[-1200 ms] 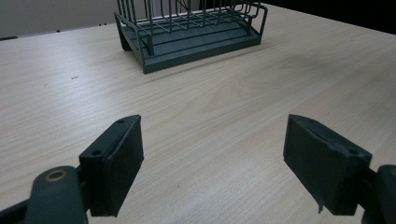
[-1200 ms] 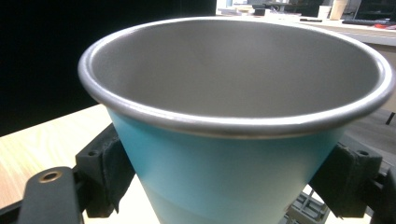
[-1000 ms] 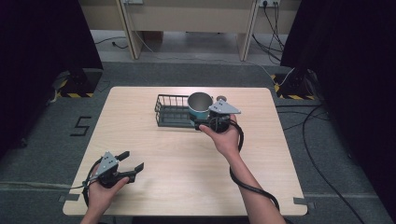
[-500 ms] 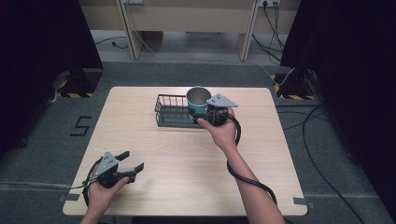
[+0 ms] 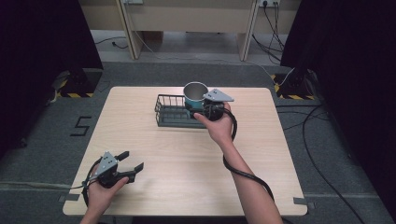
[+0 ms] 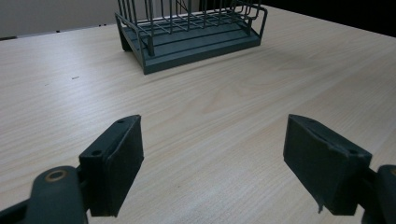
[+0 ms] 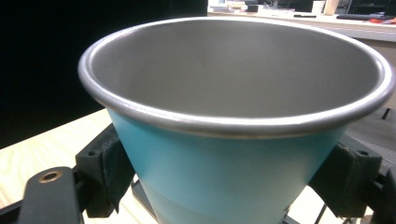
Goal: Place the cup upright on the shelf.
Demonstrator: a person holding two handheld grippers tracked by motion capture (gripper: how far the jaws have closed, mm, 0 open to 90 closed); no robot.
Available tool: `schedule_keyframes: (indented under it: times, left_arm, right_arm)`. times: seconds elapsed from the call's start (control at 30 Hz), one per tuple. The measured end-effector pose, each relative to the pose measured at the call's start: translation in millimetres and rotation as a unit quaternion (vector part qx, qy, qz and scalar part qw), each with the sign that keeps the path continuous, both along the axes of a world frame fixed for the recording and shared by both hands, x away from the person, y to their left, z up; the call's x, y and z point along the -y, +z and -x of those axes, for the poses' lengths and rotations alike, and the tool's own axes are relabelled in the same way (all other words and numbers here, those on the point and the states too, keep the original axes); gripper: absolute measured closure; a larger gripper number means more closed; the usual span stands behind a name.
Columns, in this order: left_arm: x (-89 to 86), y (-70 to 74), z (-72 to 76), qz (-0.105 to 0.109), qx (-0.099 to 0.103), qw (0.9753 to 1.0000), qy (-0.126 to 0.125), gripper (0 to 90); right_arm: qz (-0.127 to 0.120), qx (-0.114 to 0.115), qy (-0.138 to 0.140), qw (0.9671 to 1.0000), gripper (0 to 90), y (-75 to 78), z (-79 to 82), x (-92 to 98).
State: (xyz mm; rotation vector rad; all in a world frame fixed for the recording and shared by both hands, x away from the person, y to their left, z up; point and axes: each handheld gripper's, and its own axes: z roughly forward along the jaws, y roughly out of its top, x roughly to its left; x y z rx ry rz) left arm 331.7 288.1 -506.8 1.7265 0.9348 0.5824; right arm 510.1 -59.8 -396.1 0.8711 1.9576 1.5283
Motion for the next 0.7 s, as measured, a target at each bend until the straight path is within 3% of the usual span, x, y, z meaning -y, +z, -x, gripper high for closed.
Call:
schedule_keyframes:
  times: [0.7]
  left_arm:
    - [-0.8,0.5,0.6,0.002,0.002,1.0000,0.000,19.6]
  right_arm:
    - [-0.009,-0.012,-0.015,0.9998,18.3,0.4,-20.8,-6.7]
